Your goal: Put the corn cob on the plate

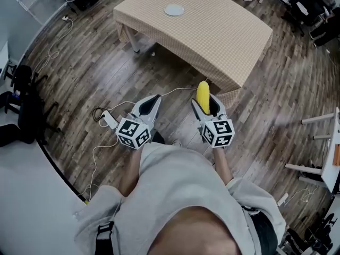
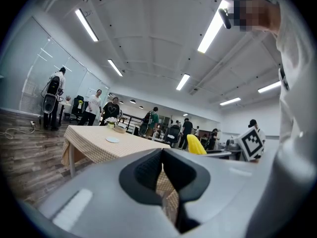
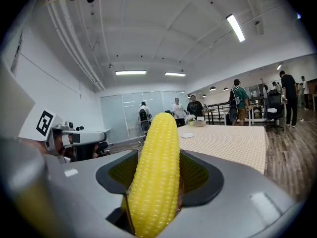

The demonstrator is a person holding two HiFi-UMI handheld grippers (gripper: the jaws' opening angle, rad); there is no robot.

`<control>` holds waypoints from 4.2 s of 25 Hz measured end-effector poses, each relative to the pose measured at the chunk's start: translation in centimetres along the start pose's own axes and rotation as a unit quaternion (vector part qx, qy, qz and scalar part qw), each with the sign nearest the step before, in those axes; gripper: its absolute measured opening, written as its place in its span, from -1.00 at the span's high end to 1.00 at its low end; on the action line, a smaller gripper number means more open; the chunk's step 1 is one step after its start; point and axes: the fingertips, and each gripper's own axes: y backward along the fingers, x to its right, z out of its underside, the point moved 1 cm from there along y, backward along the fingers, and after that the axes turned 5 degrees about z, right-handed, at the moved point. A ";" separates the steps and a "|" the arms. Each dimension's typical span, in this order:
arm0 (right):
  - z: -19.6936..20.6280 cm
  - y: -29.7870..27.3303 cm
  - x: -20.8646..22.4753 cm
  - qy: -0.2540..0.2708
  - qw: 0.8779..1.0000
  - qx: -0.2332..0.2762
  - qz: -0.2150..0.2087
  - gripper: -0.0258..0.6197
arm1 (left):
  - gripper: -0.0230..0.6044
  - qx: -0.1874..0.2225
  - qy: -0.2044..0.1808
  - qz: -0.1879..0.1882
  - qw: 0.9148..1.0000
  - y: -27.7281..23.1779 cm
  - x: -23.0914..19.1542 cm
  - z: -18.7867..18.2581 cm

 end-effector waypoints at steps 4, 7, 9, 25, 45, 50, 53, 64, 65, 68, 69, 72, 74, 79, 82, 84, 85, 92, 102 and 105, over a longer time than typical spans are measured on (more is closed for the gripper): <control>0.3 -0.8 0.8 0.000 1.000 -0.006 -0.004 0.10 | 0.90 0.000 0.001 -0.006 1.000 -0.7 -0.5 0.2; 0.4 -1.5 0.8 0.002 1.000 -0.005 -0.013 0.10 | 0.90 0.000 0.006 -0.014 1.000 -0.8 -1.1 0.6; 0.2 -2.1 0.8 0.004 1.000 -0.005 -0.022 0.10 | 0.90 0.001 0.008 -0.019 1.000 -1.1 -1.5 0.6; -1.5 -10.2 3.8 0.012 1.000 -0.016 -0.010 0.10 | 0.90 -0.004 0.024 -0.004 1.000 -7.6 -8.3 -0.4; -9.3 -30.5 5.2 0.021 0.999 -0.027 0.013 0.10 | 0.90 -0.006 0.035 0.022 0.999 -18.1 -27.1 -7.3; -11.6 -35.4 5.7 0.026 0.999 -0.024 0.021 0.10 | 0.90 -0.006 0.034 0.031 0.999 -20.6 -31.6 -9.0; -13.0 -37.8 5.9 0.030 0.999 -0.017 0.031 0.10 | 0.90 -0.002 0.031 0.040 0.999 -21.9 -33.9 -10.4; -14.0 -41.1 6.2 0.025 0.998 -0.020 0.055 0.11 | 0.90 -0.014 0.039 0.064 0.997 -24.0 -37.1 -11.0; -13.8 -41.0 6.3 0.023 0.998 -0.022 0.057 0.11 | 0.90 -0.016 0.041 0.065 0.997 -24.1 -36.9 -10.7; -13.1 -40.9 6.7 0.016 0.998 -0.024 0.062 0.11 | 0.90 -0.021 0.047 0.062 0.997 -23.8 -36.8 -9.9; -12.9 -41.0 6.7 0.013 0.998 -0.025 0.063 0.11 | 0.90 -0.022 0.049 0.059 0.997 -23.6 -37.0 -9.7; -12.8 -41.6 6.6 0.011 0.998 -0.025 0.059 0.11 | 0.90 -0.023 0.051 0.052 0.997 -23.4 -37.7 -9.5; -13.1 -42.1 6.9 0.011 0.998 -0.024 0.055 0.11 | 0.90 -0.023 0.049 0.049 0.997 -23.9 -38.0 -9.7; -13.2 -43.3 8.3 0.008 0.999 -0.024 0.048 0.11 | 0.90 -0.025 0.044 0.045 0.998 -25.8 -38.5 -9.9; -13.3 -44.4 9.4 0.004 0.999 -0.026 0.043 0.11 | 0.90 -0.029 0.044 0.043 0.998 -27.3 -39.0 -9.9; -13.2 -45.3 10.3 0.001 0.999 -0.029 0.040 0.11 | 0.90 -0.033 0.043 0.042 0.998 -28.6 -39.3 -9.9; -13.3 -45.8 10.9 -0.001 0.999 -0.030 0.039 0.11 | 0.90 -0.035 0.041 0.041 0.998 -29.4 -39.5 -10.0; -14.5 -50.5 16.0 -0.008 0.999 -0.035 0.027 0.11 | 0.90 -0.040 0.035 0.028 0.998 -36.3 -41.5 -11.2; -19.6 -55.3 22.6 -0.003 1.000 -0.005 0.002 0.11 | 0.90 -0.018 0.004 0.012 1.000 -44.6 -42.6 -15.5; -20.6 -56.0 23.7 0.001 1.000 0.003 -0.003 0.11 | 0.90 -0.015 0.000 0.010 1.000 -45.8 -42.7 -16.1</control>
